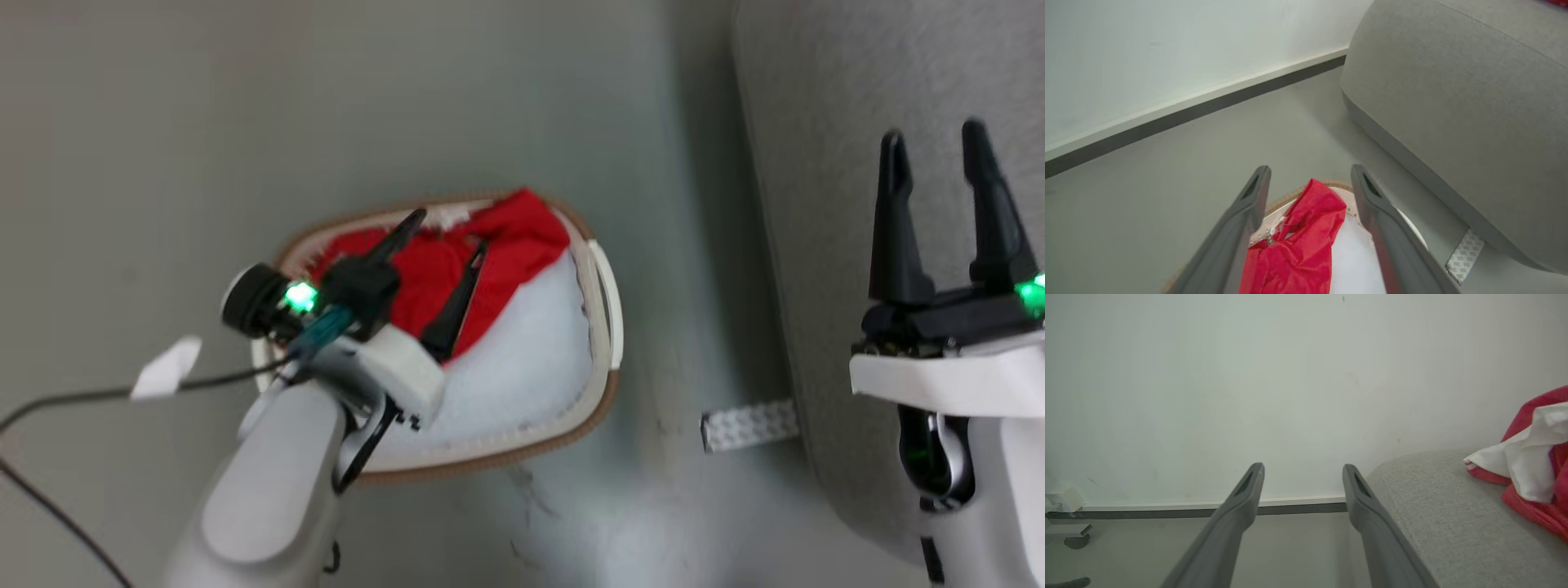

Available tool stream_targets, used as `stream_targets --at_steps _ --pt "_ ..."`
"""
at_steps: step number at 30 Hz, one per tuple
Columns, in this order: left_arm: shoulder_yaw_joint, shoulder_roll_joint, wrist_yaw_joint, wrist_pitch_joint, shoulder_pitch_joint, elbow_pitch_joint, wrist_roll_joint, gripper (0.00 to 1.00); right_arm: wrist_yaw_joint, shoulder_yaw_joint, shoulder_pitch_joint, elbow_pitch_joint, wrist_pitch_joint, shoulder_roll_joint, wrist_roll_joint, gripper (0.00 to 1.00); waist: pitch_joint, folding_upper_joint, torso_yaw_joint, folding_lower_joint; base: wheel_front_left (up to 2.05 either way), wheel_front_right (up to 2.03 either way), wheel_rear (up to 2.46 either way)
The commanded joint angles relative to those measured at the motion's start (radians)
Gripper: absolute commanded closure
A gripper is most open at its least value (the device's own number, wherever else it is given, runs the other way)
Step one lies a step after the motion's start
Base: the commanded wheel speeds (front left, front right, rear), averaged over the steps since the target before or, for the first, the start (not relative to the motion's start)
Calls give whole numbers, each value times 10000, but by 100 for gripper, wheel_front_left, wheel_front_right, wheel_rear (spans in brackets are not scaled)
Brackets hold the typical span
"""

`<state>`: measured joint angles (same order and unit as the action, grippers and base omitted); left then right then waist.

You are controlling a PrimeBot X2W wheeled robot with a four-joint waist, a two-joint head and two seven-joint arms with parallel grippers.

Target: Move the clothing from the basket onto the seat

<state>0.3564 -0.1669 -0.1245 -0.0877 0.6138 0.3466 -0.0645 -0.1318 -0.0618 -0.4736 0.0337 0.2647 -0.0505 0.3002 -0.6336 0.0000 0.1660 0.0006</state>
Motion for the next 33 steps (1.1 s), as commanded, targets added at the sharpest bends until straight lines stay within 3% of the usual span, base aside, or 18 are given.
stream_targets --at_steps 1,12,19,20,21,22,28,33 --pt "104 -109 -46 284 352 208 110 0 22 -42 -321 -115 -7 0 90 0 -1816 0 444 -6 0 0 0" --pt "1193 -41 -35 2318 2730 2805 392 0 22 -375 -1683 -1049 -5 -2 434 0 -3630 0 827 -6 0 0 0" --pt "1331 -272 642 2285 3852 4473 991 0 22 -467 -1630 -1658 -5 -5 677 0 -4182 0 1050 -6 0 0 0" --pt "1335 -282 741 2144 3992 4650 1045 43 22 -444 -1539 -1713 -5 -6 717 0 -4190 0 1070 -6 0 0 0" --pt "1335 -282 741 2144 3992 4650 1045 43 22 -444 -1539 -1713 -5 -6 717 0 -4190 0 1070 -6 0 0 0" --pt "1332 -258 789 2044 4080 4836 1007 100 22 -428 -1443 -1740 -5 -3 732 0 -4188 0 1084 -6 0 0 0" --pt "1389 119 750 1325 4215 5620 725 100 22 -273 -981 -1501 -5 -3 696 0 -3748 0 876 -6 0 0 0" --pt "1227 447 681 485 3779 6029 238 100 22 -277 -660 -1101 -5 -5 462 0 -2646 0 598 -6 0 0 0"
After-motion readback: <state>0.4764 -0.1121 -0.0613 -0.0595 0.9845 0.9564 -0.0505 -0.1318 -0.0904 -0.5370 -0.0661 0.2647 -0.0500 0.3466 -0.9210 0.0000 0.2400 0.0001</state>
